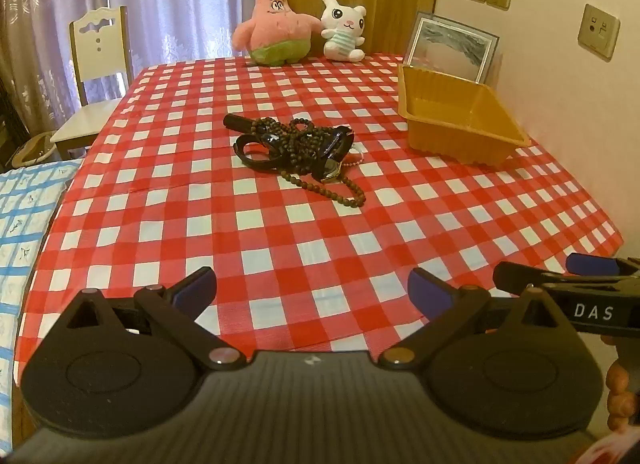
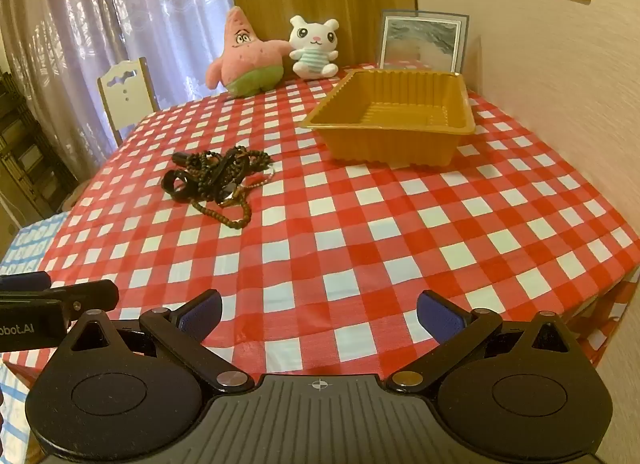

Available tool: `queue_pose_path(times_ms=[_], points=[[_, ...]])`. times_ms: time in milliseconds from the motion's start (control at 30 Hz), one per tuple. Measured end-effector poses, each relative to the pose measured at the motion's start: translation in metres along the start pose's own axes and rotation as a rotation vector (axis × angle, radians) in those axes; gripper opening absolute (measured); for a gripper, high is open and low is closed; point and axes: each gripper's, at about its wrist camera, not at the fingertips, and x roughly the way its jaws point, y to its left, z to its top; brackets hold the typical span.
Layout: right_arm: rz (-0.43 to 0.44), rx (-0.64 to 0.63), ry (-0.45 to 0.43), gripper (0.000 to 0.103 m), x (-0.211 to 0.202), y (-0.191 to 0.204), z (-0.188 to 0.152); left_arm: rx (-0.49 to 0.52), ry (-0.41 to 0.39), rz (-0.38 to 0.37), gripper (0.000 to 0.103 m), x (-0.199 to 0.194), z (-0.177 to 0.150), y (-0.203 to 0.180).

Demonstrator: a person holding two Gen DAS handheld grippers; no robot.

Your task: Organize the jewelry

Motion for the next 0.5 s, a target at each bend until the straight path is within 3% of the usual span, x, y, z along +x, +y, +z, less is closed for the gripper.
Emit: queue_pose_path(times_ms=[500], points=[[0.000, 0.000, 0.001, 0.103, -0.0011, 0.0004, 0.0000, 0.000, -0.003, -0.001, 0.102, -0.0038, 0.0035, 0.0058]])
